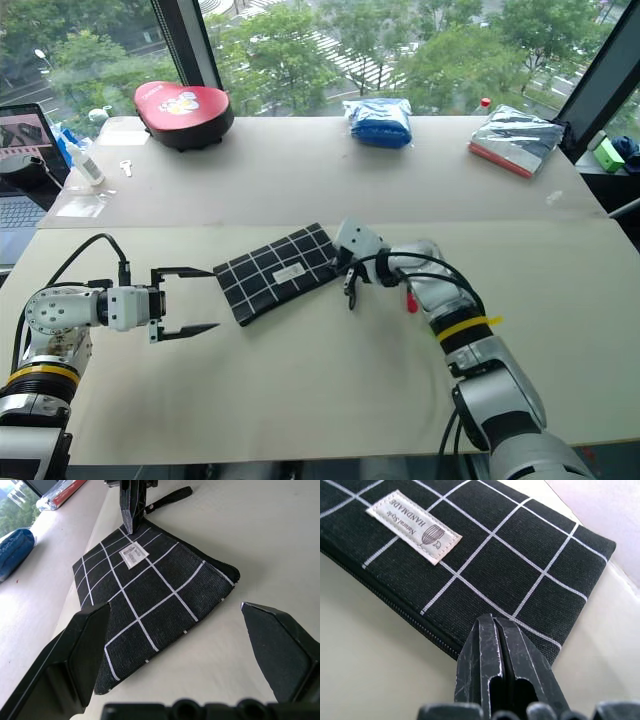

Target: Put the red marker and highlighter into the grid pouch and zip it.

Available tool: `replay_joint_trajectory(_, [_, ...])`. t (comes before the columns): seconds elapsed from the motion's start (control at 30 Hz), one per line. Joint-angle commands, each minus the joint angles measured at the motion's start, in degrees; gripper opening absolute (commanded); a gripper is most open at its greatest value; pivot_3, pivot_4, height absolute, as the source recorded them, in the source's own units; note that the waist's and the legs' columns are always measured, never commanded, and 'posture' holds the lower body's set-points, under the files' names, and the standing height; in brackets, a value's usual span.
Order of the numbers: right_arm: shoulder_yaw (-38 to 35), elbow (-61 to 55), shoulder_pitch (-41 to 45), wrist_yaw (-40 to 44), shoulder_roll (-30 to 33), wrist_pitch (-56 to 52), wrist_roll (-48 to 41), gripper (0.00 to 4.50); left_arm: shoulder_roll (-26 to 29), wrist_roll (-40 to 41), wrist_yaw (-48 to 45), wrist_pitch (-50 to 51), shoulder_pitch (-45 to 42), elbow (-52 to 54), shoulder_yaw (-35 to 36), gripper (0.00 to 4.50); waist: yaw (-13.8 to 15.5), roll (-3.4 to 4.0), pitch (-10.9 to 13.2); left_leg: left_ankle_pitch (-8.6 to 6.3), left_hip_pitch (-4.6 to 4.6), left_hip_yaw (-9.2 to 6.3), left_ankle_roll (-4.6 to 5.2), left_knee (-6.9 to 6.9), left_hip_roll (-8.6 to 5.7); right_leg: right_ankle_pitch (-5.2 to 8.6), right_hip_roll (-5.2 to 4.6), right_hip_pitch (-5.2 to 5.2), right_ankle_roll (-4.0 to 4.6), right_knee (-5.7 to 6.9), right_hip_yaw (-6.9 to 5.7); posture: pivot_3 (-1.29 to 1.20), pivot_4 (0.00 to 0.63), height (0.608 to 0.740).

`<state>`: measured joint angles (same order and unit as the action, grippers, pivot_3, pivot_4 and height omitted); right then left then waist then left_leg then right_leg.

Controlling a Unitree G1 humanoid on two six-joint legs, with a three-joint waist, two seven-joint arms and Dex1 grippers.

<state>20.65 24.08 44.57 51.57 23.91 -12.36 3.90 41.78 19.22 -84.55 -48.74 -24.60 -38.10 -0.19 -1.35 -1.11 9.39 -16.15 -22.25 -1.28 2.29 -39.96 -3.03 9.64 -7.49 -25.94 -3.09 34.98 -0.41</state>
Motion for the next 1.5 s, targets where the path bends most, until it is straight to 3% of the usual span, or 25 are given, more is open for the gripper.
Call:
replay_joint_trajectory(0.03, [1.87, 1.75, -0.36, -1.05, 1.43, 1.86, 4.35, 0.02, 0.20, -0.44, -0.52, -1.54, -0.43, 1.12, -0.30, 4.50, 0.14, -0.03, -0.02, -0.03, 0.03, 0.00, 0.05, 0.00, 0.00, 0.00, 0.00, 0.03, 0.00, 0.00, 0.00, 0.00, 0.150, 0.740])
replay_joint_trajectory(0.33, [1.05, 1.31, -0.34, -0.09, 0.85, 2.75, 4.86, 0.02, -0.53, -8.26, 2.84, -13.38, -0.04, -2.40, -4.01, 4.50, 0.32, -0.03, -0.03, -0.14, 0.29, -0.02, 0.24, 0.01, 0.01, -0.01, 0.00, 0.33, 0.02, -0.01, -0.03, 0.00, 0.150, 0.740])
replay_joint_trajectory(0.63, [0.61, 0.47, -0.72, 0.44, 0.71, 2.65, 4.59, 0.02, -3.52, -16.86, 13.52, -22.43, -2.16, -7.97, -6.00, 4.50, 0.84, 0.00, -0.04, -0.20, 0.83, -0.08, 0.34, 0.05, -0.01, -0.01, 0.00, 0.88, 0.02, -0.08, -0.07, 0.00, 0.150, 0.740])
replay_joint_trajectory(1.07, [0.34, -0.30, -0.71, 0.90, 0.37, 2.76, 4.30, 0.02, -4.47, -34.55, 34.47, -27.60, -9.69, -15.34, -8.79, 4.50, 0.85, 0.00, -0.05, -0.18, 0.89, -0.10, 0.32, 0.05, -0.02, -0.01, 0.00, 0.91, 0.02, -0.03, -0.11, 0.00, 0.150, 0.740])
replay_joint_trajectory(1.5, [0.10, -0.25, -0.89, 0.92, 0.36, 2.76, 4.34, 0.02, -6.59, -38.29, 43.68, -28.54, -11.37, -13.93, -15.39, 4.50, 0.75, 0.00, -0.05, -0.19, 0.88, -0.09, 0.32, 0.07, -0.02, -0.01, 0.00, 0.91, 0.02, -0.03, -0.11, 0.00, 0.150, 0.740])
